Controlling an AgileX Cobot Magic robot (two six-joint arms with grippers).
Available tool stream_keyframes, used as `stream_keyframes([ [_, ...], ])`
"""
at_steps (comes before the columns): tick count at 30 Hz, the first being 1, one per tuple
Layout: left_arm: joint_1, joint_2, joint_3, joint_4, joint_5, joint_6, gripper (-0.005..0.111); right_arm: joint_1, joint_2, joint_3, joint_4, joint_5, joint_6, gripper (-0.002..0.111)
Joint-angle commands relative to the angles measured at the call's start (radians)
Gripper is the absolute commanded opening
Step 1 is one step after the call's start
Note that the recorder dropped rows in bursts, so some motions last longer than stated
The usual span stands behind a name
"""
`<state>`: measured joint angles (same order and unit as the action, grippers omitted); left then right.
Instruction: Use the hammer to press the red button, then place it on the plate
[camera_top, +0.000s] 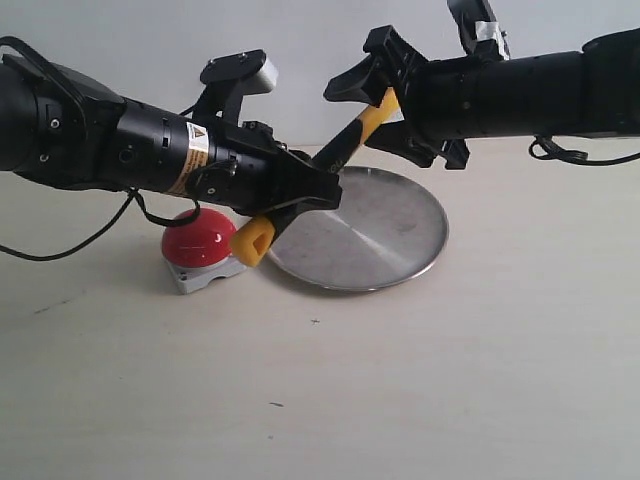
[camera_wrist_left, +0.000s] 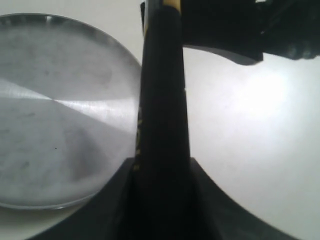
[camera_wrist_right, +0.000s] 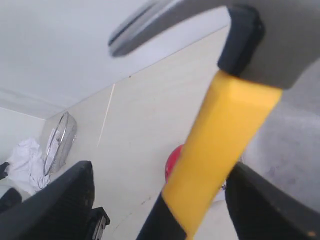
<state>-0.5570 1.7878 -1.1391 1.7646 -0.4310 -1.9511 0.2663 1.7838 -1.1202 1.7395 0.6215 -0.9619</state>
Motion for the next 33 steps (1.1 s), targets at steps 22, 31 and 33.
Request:
stream_keyframes([
  [22,0.120,-0.099,0.008,-0.020,-0.095,-0.021,0.000,-0.034,-0.534,0.365,-0.722,-0.059,0.229,0.016],
  [31,0.149,-0.218,0.095,-0.020,-0.074,-0.023,0.000,-0.034,-0.923,0.789,-0.434,-0.316,-0.080,0.000],
  [33,0.149,-0.242,0.123,-0.020,-0.064,-0.023,0.000,-0.034,-0.989,0.849,-0.271,-0.295,-0.242,0.000],
])
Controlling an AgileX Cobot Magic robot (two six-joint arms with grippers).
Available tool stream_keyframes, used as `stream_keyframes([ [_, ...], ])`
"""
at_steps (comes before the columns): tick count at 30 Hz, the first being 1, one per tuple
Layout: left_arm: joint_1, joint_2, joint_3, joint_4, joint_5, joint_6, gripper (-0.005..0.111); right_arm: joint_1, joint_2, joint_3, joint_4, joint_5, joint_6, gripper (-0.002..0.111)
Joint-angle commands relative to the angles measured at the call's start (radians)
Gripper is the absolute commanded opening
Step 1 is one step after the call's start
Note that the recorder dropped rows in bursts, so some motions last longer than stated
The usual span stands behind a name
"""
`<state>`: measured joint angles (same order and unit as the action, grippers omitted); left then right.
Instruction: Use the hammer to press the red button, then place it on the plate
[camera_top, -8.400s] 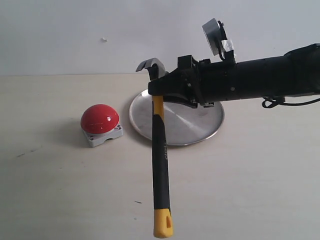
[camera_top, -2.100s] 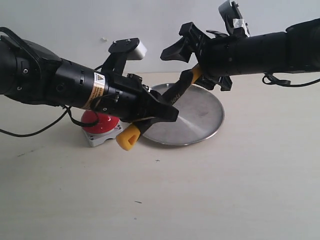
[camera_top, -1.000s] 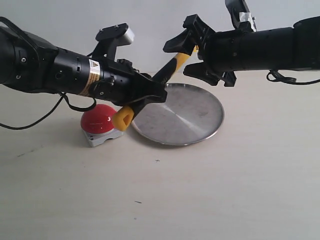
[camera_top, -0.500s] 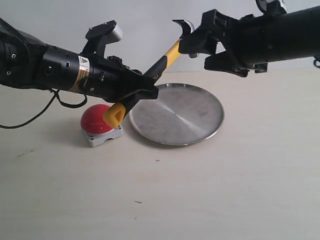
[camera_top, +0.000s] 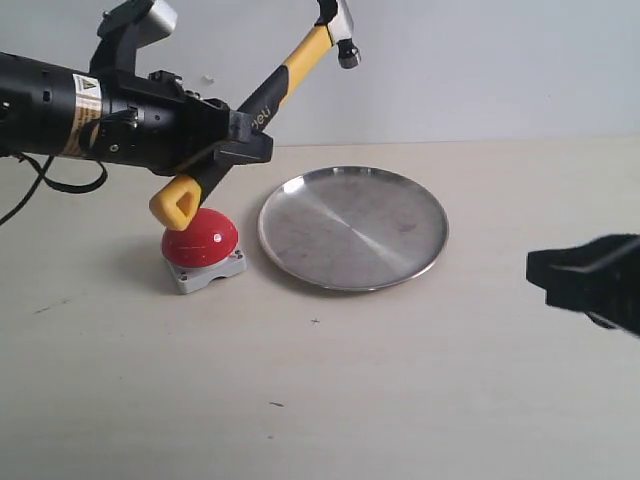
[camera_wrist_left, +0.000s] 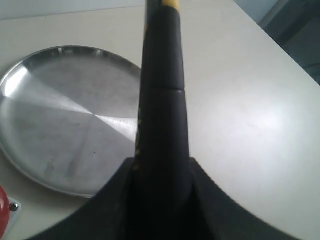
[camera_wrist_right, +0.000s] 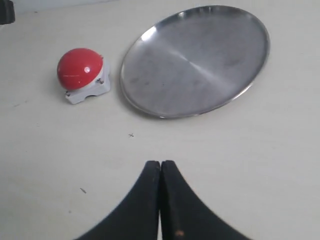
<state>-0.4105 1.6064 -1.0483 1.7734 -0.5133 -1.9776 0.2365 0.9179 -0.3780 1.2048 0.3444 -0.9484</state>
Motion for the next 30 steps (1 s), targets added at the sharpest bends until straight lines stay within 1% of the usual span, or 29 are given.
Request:
stream_keyframes([
  [1,0.002,-0.071,0.046,-0.029,0.024,0.004,0.000,-0.004,-0.153,0.133,0.356,-0.001,-0.344,0.000],
  [3,0.002,-0.100,0.086,-0.029,0.051,0.004,0.000,-0.004,-0.202,0.181,0.523,0.044,-0.502,0.000],
  [4,0.002,-0.117,0.109,-0.029,0.066,0.007,0.000,-0.004,-0.222,0.202,0.540,0.061,-0.575,0.000],
  [5,0.002,-0.134,0.132,-0.029,0.082,0.008,0.000,-0.004,-0.236,0.211,0.540,0.075,-0.599,0.000],
  [9,0.002,-0.225,0.228,-0.029,0.159,0.011,0.000,-0.004,-0.288,0.239,0.540,0.100,-0.631,0.000],
  [14,0.002,-0.375,0.358,-0.029,0.249,0.011,0.000,-0.004,-0.314,0.272,0.540,0.081,-0.668,0.000],
  [19,0.002,-0.532,0.518,-0.038,0.446,0.011,0.000,-0.004,-0.314,0.282,0.540,0.072,-0.668,0.000],
  [22,0.002,-0.599,0.579,-0.052,0.538,0.011,0.000,-0.004,-0.314,0.282,0.540,0.104,-0.658,0.000],
  [27,0.002,-0.639,0.635,-0.052,0.575,0.008,0.000,-0.004,-0.314,0.282,0.540,0.123,-0.655,0.000],
  [30,0.002,-0.641,0.653,-0.052,0.575,0.008,0.000,-0.004,-0.314,0.282,0.540,0.114,-0.720,0.000],
])
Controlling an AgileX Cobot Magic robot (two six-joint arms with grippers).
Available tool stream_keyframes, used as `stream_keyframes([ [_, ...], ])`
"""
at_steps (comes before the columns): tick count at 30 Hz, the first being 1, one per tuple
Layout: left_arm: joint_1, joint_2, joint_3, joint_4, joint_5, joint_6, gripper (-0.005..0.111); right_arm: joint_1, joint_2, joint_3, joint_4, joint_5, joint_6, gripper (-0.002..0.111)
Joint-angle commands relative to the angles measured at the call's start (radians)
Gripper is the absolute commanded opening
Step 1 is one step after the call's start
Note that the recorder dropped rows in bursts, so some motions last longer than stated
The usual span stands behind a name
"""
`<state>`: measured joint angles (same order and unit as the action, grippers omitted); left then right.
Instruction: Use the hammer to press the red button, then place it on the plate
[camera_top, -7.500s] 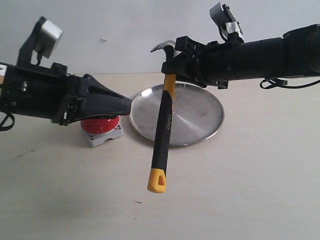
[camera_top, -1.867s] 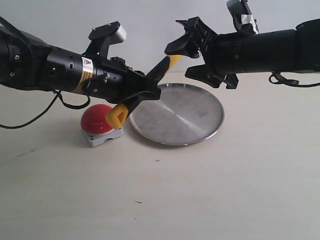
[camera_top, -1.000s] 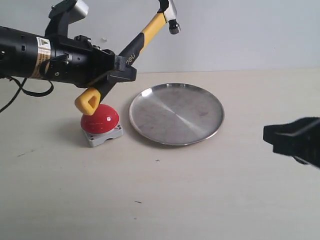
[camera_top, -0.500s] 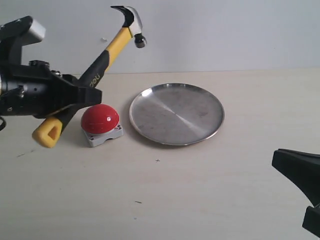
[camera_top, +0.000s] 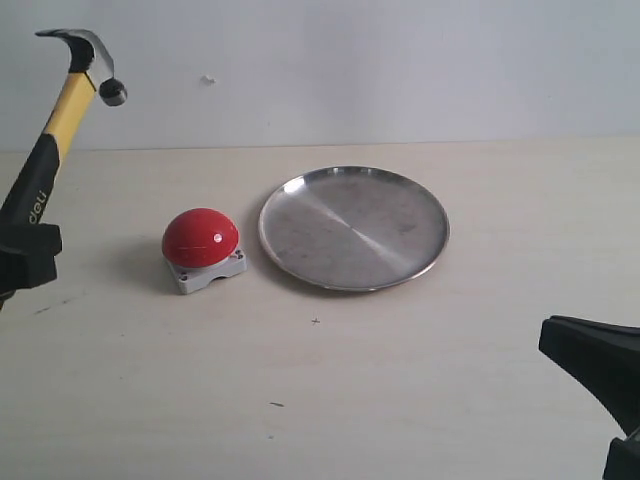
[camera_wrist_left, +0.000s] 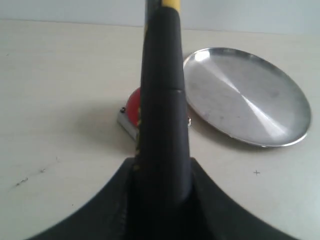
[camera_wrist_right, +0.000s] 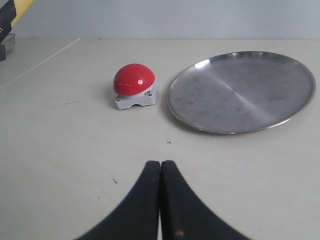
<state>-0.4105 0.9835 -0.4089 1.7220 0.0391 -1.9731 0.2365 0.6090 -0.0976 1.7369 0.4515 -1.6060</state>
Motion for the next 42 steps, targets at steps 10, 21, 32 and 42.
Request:
stream_keyframes([
  [10,0.002,-0.021,0.016,0.000,-0.033,0.006,0.000,-0.004,-0.095,0.080,0.008,-0.029,-0.112,0.000],
  [21,0.002,-0.021,0.049,-0.014,-0.020,-0.001,0.000,-0.004,-0.197,0.098,0.008,-0.017,-0.086,0.000],
  [32,0.002,-0.021,0.039,-0.001,0.223,0.007,0.000,-0.004,-0.197,0.098,0.008,-0.014,-0.086,0.000],
  [42,0.002,-0.023,0.015,-0.037,0.205,0.000,0.000,-0.004,-0.197,0.098,0.008,-0.014,-0.086,0.000],
])
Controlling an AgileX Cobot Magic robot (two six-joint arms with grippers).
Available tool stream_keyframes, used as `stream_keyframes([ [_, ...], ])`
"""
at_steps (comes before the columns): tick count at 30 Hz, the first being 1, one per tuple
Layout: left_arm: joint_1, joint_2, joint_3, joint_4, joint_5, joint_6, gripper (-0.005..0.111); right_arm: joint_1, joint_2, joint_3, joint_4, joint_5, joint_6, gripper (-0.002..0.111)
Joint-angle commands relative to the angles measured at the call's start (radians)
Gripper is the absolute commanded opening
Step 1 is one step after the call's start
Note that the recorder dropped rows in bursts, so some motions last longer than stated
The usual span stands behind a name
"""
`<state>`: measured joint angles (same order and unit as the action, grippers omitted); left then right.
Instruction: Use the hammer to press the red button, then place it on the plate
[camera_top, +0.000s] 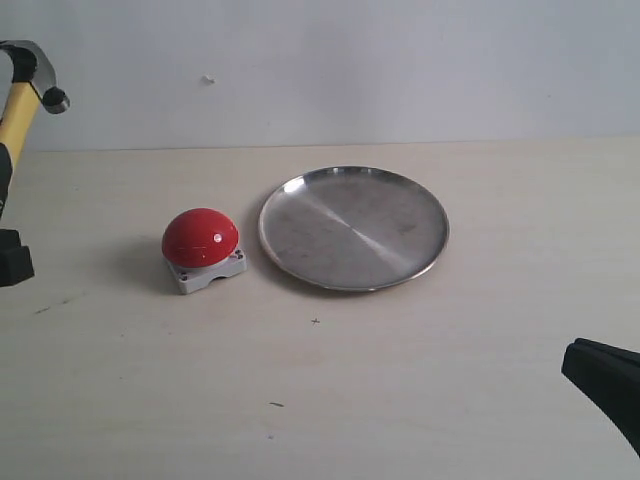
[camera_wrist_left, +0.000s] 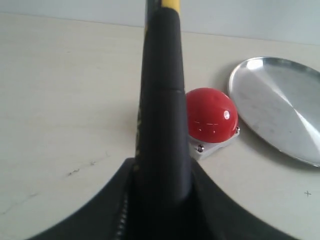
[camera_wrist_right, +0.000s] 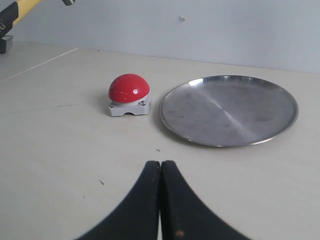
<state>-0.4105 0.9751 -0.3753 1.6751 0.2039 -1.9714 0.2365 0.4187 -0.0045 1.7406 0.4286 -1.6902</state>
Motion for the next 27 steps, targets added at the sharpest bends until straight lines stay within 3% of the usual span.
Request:
stream_keyframes([
  [1,0.002,-0.014,-0.019,0.009,0.059,-0.002,0.000,-0.004,-0.007,0.005,0.004,0.008,-0.001,0.000],
  [7,0.002,-0.014,-0.019,0.009,0.143,0.001,0.000,-0.004,-0.007,0.005,0.004,0.008,-0.001,0.000],
  [10,0.002,-0.014,-0.028,-0.064,0.171,0.026,0.000,-0.004,-0.007,0.005,0.004,0.008,-0.001,0.000],
  [14,0.002,-0.014,-0.070,-0.379,0.137,0.443,0.000,-0.004,-0.007,0.005,0.004,0.008,-0.001,0.000],
  [18,0.004,-0.014,-0.084,-0.854,-0.054,0.984,0.000,-0.004,-0.007,0.005,0.004,0.008,-0.001,0.000],
  [21,0.002,-0.010,-0.082,-1.169,-0.123,1.294,0.000,-0.004,-0.007,0.005,0.004,0.008,-0.001,0.000],
  [27,0.002,-0.010,-0.082,-1.201,-0.103,1.311,0.000,-0.004,-0.007,0.005,0.004,0.008,-0.001,0.000],
])
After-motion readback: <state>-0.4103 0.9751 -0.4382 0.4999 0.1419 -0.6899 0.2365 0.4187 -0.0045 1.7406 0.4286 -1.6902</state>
